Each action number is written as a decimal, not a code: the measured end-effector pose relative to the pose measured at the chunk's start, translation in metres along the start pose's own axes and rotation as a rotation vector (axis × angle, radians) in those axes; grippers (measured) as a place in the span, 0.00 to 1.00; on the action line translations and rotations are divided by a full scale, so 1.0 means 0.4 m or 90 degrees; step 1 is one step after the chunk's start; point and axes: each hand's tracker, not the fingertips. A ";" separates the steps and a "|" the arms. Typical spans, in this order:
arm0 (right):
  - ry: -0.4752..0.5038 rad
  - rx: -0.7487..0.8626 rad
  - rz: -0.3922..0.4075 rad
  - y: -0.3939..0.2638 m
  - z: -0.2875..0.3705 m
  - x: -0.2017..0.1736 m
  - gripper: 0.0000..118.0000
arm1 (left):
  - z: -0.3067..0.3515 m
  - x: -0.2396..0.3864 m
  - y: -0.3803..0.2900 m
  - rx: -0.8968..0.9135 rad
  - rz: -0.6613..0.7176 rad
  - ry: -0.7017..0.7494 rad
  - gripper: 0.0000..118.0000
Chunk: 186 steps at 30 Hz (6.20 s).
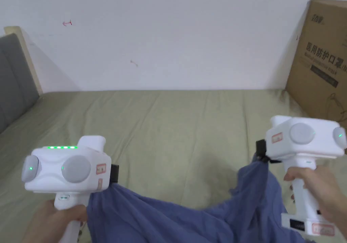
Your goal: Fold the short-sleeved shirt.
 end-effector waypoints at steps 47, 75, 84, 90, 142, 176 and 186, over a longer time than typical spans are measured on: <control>-0.068 0.322 -0.085 0.730 0.406 -0.012 0.06 | 0.152 -0.032 0.816 0.315 -0.024 0.169 0.03; -0.069 -0.163 -0.117 -0.531 0.006 0.171 0.06 | -0.183 -0.118 -0.338 -0.080 -0.032 0.143 0.03; -0.059 -0.173 -0.121 -0.782 0.247 0.173 0.06 | 0.055 -0.165 -0.599 -0.144 0.015 0.132 0.03; -0.057 -0.159 -0.139 -0.811 0.256 0.174 0.06 | 0.094 -0.148 -0.613 -0.124 0.030 0.118 0.03; -0.060 -0.202 -0.027 -0.860 0.246 0.081 0.57 | 0.081 -0.143 -0.666 -0.189 0.040 0.040 0.02; -0.089 -0.160 -0.099 -0.480 -0.018 0.171 0.71 | -0.114 -0.169 -0.328 -0.178 -0.014 0.065 0.92; -0.009 -0.086 -0.108 -0.609 0.221 0.110 0.00 | 0.087 -0.195 -0.500 -0.123 0.135 -0.001 0.00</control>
